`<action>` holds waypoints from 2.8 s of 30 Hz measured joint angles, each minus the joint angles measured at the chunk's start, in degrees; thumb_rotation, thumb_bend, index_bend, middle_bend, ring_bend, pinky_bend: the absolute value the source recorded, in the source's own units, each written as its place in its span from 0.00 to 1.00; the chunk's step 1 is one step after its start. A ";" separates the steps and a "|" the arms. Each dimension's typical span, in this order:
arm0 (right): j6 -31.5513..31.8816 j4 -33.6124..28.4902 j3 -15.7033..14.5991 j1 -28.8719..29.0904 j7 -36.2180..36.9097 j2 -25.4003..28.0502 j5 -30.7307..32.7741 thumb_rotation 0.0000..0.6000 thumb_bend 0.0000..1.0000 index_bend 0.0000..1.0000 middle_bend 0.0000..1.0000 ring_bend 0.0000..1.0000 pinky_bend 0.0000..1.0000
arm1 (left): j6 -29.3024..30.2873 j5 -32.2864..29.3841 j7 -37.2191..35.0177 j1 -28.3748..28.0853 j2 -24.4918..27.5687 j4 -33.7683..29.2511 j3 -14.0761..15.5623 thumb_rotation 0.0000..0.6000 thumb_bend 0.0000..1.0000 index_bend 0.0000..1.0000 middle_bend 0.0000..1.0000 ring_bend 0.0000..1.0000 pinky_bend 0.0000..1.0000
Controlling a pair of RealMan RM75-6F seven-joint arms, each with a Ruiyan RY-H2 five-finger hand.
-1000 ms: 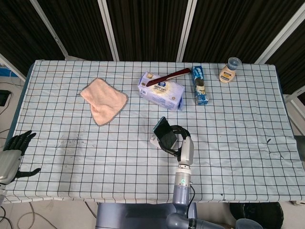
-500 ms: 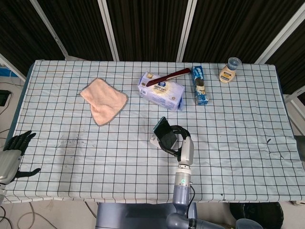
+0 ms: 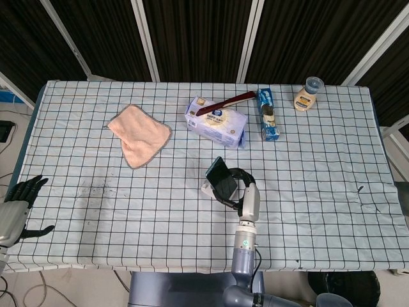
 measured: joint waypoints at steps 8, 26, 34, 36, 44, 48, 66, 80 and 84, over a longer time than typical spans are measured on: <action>-0.33 -0.02 0.04 -0.38 -0.07 0.00 -0.48 1.00 0.42 0.78 0.68 0.33 0.15 | 0.01 -0.02 -0.04 0.00 0.00 0.02 -0.01 1.00 0.00 0.00 0.00 0.00 0.00; 0.96 -7.36 2.11 -2.90 -1.39 6.06 -3.79 1.00 0.42 0.78 0.68 0.33 0.15 | 0.37 0.19 0.92 0.12 -0.35 0.17 0.11 1.00 0.00 0.00 0.00 0.00 0.00; 0.91 -10.58 2.29 -4.53 -1.80 9.96 -4.40 1.00 0.42 0.78 0.68 0.33 0.15 | 0.91 0.04 1.54 0.33 -0.74 0.33 -0.03 1.00 0.00 0.00 0.00 0.00 0.00; 1.00 -11.38 2.55 -4.81 -2.02 11.28 -4.83 1.00 0.42 0.78 0.68 0.33 0.15 | 0.96 0.06 1.69 0.35 -0.81 0.38 -0.02 1.00 0.00 0.00 0.00 0.00 0.00; 0.92 -17.18 3.70 -7.42 -2.83 20.40 -5.69 1.00 0.42 0.78 0.68 0.33 0.15 | 1.07 -0.08 2.42 0.44 -1.16 0.40 0.00 1.00 0.00 0.00 0.00 0.00 0.00; 0.24 -20.66 3.36 -9.97 -3.07 27.14 -5.77 1.00 0.42 0.78 0.68 0.33 0.15 | 1.60 0.06 2.99 0.58 -1.51 0.54 -0.06 1.00 0.00 0.00 0.00 0.00 0.00; -1.29 -27.97 -7.15 -22.28 5.74 52.79 -14.25 1.00 0.42 0.78 0.69 0.33 0.15 | 4.17 0.37 7.46 1.46 -4.03 1.17 -0.36 1.00 0.00 0.00 0.00 0.00 0.00; -2.79 -23.51 -9.18 -21.37 3.88 53.52 -15.32 1.00 0.42 0.78 0.69 0.33 0.15 | 4.46 0.75 7.19 2.16 -3.90 0.60 0.28 1.00 0.00 0.00 0.00 0.00 0.00; -4.92 -23.02 -10.18 -20.72 -1.50 53.87 -14.06 1.00 0.42 0.78 0.68 0.33 0.15 | 3.83 0.70 7.11 2.03 -3.52 0.45 0.47 1.00 0.00 0.00 0.00 0.00 0.00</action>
